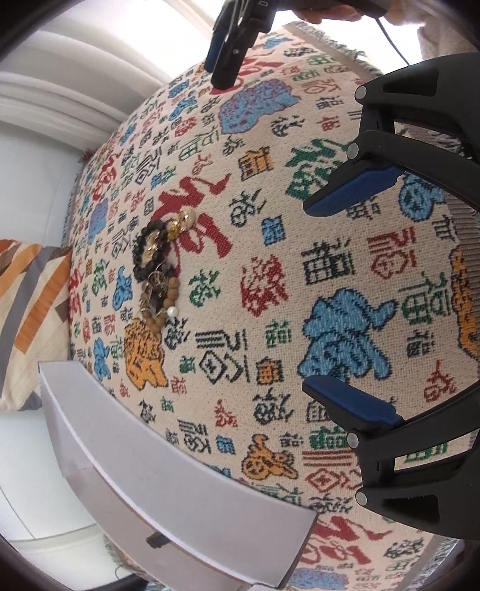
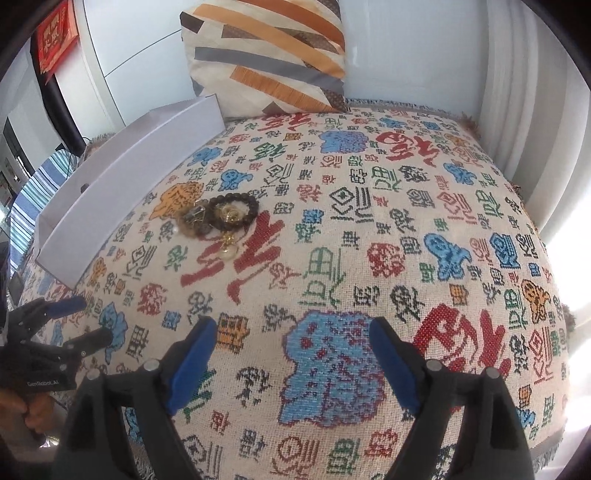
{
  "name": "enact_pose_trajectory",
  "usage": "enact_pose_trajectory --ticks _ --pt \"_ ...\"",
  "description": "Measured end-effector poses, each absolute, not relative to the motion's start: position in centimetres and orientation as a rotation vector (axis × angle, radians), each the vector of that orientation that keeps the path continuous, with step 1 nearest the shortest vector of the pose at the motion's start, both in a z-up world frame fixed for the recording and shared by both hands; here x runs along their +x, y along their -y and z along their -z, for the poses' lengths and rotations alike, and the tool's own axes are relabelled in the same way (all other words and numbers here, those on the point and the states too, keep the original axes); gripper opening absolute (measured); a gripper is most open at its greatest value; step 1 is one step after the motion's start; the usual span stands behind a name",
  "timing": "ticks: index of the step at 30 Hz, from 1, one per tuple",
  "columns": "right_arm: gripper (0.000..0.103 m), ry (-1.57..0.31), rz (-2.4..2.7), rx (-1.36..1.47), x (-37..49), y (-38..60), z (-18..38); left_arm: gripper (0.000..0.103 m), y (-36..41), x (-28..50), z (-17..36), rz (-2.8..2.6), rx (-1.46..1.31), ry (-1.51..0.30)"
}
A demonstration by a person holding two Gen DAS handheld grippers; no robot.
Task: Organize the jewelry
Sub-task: 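Withdraw both tools from the box back toward the jewelry pile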
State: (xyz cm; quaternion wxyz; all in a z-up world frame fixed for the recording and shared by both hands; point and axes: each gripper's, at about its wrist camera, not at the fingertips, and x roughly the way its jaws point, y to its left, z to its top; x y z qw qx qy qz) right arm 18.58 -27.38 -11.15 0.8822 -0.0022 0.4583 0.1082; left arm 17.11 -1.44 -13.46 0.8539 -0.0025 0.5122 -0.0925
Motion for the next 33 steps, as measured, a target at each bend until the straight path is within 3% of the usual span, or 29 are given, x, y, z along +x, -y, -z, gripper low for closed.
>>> enact_pose_trajectory --ticks 3,33 --pt "0.086 -0.977 -0.229 -0.026 18.5 27.0 11.0 0.099 1.9 17.2 13.9 0.196 0.014 -1.125" --pt "0.086 -1.168 -0.287 -0.104 19.4 24.7 13.9 0.099 -0.7 20.0 15.0 0.144 -0.015 -1.25"
